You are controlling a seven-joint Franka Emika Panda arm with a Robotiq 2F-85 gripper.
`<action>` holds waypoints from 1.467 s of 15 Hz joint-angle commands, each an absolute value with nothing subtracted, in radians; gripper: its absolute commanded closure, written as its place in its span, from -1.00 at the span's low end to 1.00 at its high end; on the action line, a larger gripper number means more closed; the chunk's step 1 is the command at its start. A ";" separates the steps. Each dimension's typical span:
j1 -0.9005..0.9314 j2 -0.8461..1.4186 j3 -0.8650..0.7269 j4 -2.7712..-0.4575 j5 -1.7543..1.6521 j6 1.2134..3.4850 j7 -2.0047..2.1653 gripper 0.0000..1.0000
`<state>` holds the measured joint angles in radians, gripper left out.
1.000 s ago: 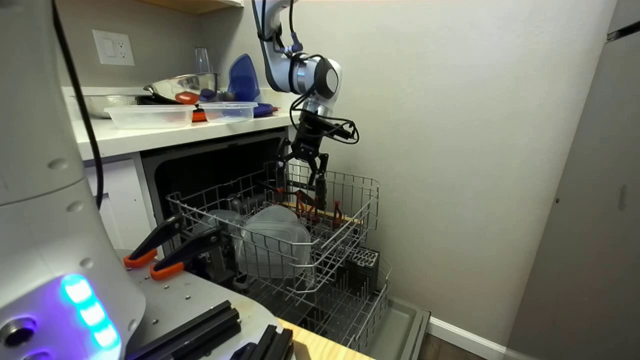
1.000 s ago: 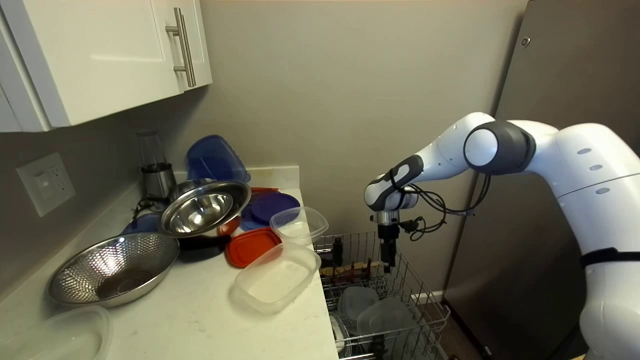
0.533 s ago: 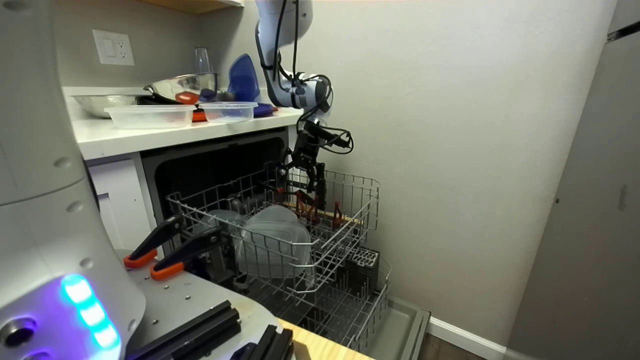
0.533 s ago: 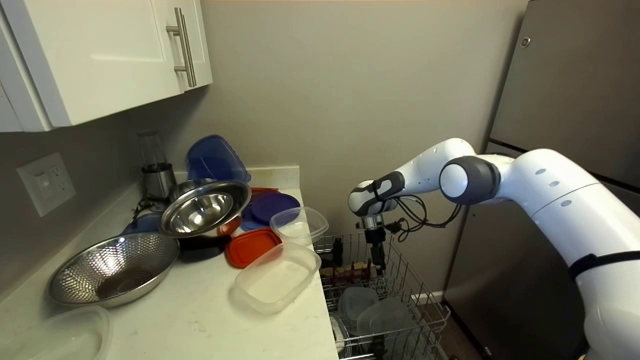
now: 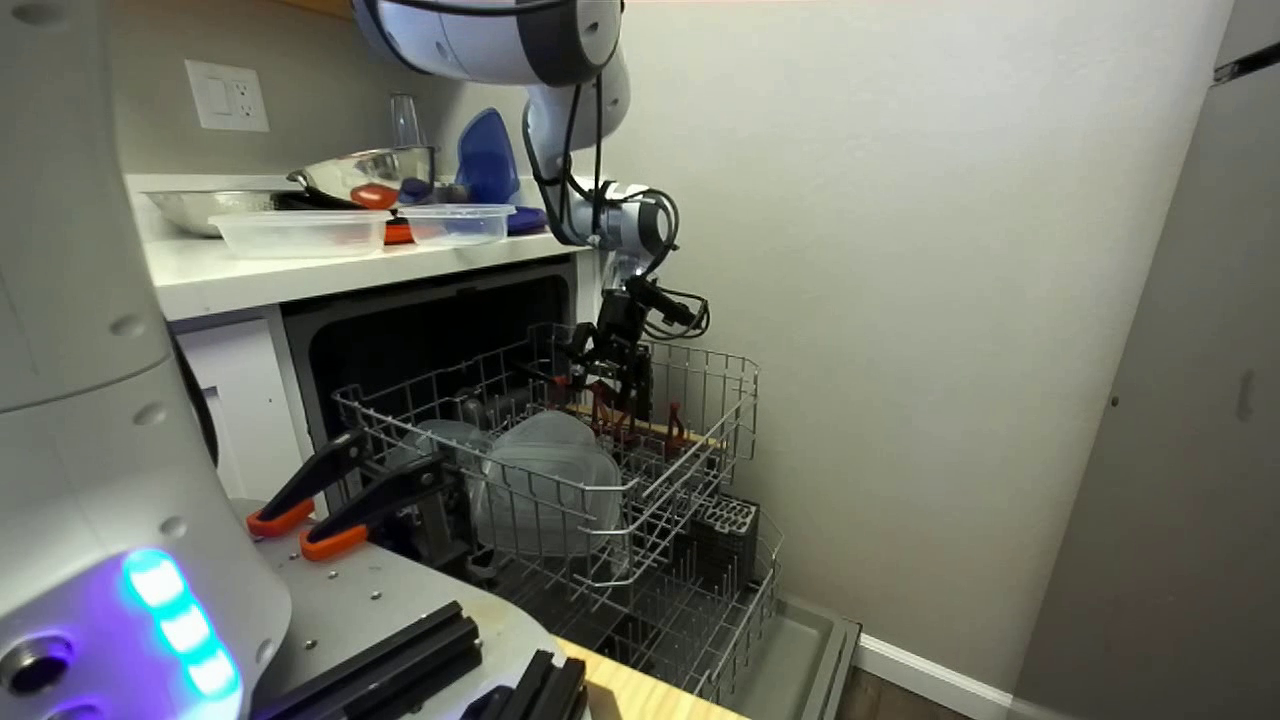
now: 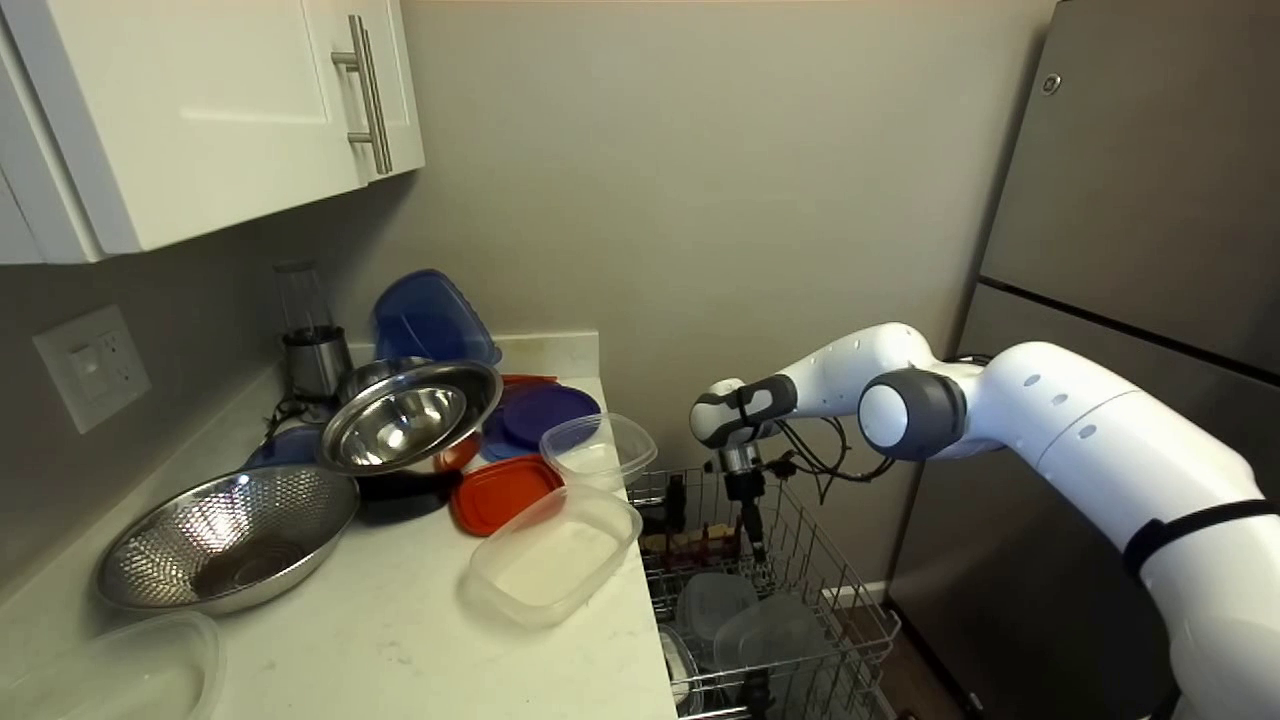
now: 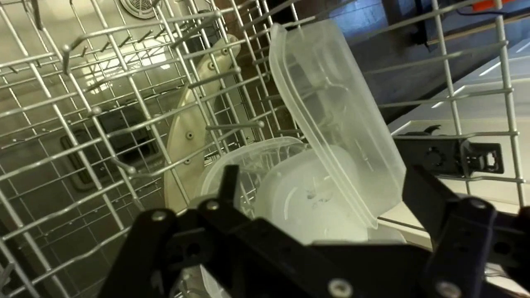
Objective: Take the plastic bowl out of the dish washing rack
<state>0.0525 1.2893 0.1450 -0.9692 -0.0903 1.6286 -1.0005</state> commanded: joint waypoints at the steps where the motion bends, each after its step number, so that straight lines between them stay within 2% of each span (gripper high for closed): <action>1: 0.071 1.365 0.142 -0.836 -0.121 1.545 -1.104 -1.00; 8: 0.098 1.455 0.127 -0.676 -0.113 1.439 -1.243 -1.00; 17: 0.139 1.466 0.040 -0.740 -0.175 1.601 -1.196 -1.00; 22: 0.164 1.459 0.067 -0.797 -0.157 1.607 -1.256 -1.00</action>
<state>0.1548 1.4821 0.0548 -0.7304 -0.1482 1.5948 -1.2124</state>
